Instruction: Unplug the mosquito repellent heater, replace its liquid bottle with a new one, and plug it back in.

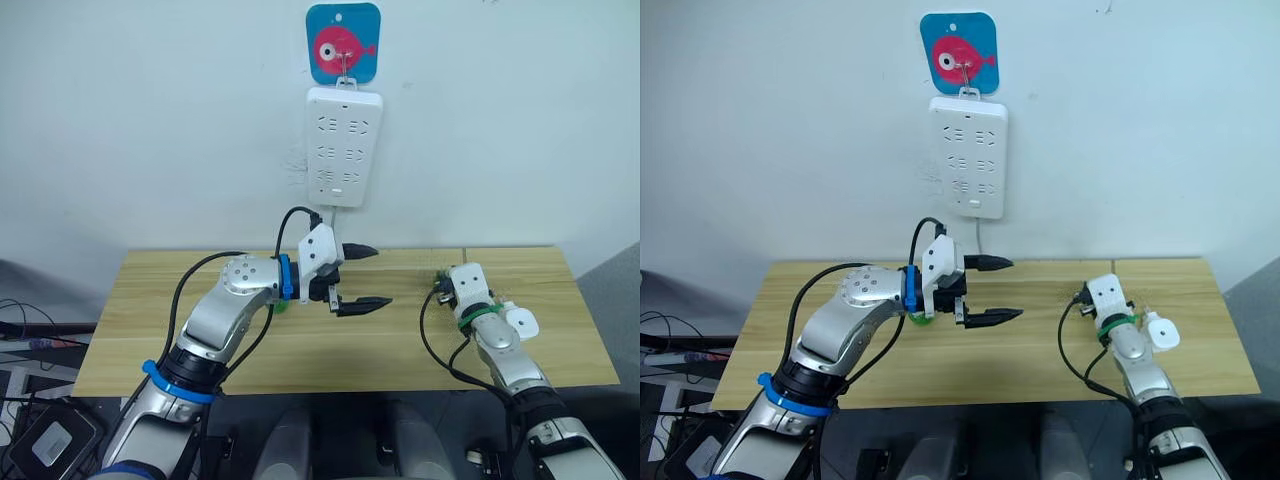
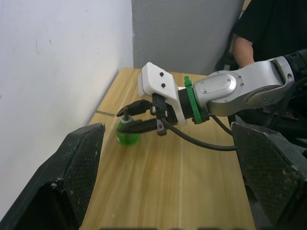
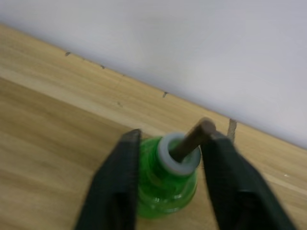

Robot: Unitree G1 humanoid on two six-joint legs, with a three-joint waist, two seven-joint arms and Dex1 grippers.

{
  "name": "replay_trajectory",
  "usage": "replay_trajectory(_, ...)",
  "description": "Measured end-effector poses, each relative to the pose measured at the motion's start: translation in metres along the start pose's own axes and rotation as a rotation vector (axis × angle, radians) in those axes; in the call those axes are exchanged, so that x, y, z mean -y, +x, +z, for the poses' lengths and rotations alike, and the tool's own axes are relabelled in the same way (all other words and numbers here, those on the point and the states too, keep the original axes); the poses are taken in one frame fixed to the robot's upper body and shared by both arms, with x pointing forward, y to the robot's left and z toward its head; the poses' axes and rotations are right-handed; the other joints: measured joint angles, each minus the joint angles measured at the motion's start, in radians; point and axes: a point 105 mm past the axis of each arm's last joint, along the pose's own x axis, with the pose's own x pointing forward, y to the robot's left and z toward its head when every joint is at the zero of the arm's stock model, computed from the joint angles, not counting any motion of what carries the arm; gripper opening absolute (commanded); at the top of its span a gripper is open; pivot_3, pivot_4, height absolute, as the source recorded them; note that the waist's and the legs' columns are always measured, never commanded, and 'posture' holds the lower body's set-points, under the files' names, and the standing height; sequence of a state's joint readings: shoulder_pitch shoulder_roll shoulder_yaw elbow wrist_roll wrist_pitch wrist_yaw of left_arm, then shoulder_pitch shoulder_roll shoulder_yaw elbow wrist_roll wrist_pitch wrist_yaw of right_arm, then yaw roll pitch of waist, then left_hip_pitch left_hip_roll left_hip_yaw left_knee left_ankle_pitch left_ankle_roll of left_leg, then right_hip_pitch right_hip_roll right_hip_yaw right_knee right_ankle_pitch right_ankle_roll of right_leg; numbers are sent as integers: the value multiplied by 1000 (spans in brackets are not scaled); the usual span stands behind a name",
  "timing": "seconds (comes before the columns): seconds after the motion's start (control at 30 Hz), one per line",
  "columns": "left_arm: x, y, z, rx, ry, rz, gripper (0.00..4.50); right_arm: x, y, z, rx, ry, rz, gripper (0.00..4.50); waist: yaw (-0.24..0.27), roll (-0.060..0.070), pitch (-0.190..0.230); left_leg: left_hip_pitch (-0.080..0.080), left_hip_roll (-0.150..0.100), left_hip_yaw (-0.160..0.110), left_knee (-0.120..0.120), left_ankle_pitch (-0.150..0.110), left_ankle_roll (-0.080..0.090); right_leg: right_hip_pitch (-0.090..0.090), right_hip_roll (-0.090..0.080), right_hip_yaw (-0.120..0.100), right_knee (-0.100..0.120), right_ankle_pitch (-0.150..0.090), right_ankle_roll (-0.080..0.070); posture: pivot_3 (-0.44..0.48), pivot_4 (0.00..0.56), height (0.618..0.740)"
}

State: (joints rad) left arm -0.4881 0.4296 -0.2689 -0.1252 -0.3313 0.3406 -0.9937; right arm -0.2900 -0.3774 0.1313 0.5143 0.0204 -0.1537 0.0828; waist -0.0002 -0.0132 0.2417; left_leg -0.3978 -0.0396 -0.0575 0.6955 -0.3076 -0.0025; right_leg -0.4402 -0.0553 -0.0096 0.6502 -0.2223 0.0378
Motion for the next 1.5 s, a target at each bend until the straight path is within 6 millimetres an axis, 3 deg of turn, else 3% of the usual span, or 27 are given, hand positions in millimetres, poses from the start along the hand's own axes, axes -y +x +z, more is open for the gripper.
replay_trajectory(0.13,-1,-4,-8,-7,-26,41,4500,5,-5,15,55,-14,10,4383,-1,0,0,0,0,0,0,0,0,0,0,0,0,0,0,49,254,740)
replay_trajectory(0.3,-12,-33,-30,-25,-76,279,4500,4,-13,63,178,-47,118,4451,-6,0,0,0,1,-2,-1,0,0,-1,0,1,1,0,0,54,271,740)
replay_trajectory(0.5,-22,-84,-52,-48,-109,703,4500,-47,-36,111,237,-1,558,4451,-1,0,1,0,1,-7,0,-1,1,1,-1,0,1,0,0,78,288,740)
replay_trajectory(0.63,-9,-126,-69,-94,-158,904,4500,-58,-50,133,244,-34,772,4451,1,-1,4,0,0,-7,0,-1,2,3,-1,-1,-2,0,0,110,309,740)
replay_trajectory(0.7,6,-135,-79,-117,-196,936,4500,-59,-54,144,247,-50,844,4451,3,-2,6,0,0,-8,0,-2,3,3,-2,-1,-3,0,0,116,314,740)
replay_trajectory(0.8,20,-138,-88,-124,-213,936,4500,-63,-56,156,257,-61,911,4451,10,-2,11,0,0,-9,0,-3,4,4,-2,-1,-3,0,-1,123,326,740)
replay_trajectory(0.97,22,-128,-103,-82,-223,941,4500,-72,-62,173,274,-80,1014,4451,25,0,26,0,0,-9,0,-3,4,4,-3,-2,-3,0,-1,123,337,740)
replay_trajectory(1.27,2,-118,-149,-69,-232,1038,4500,-78,-76,185,265,-108,1105,4451,25,-2,32,-1,-1,-9,-1,-1,2,3,-5,-4,-3,0,-1,80,333,740)
replay_trajectory(1.5,-13,-110,-168,-56,-231,1064,4500,-76,-79,184,237,-103,1124,4451,23,-2,32,-1,-1,-9,0,-1,1,2,-5,-5,-3,0,-1,52,313,740)
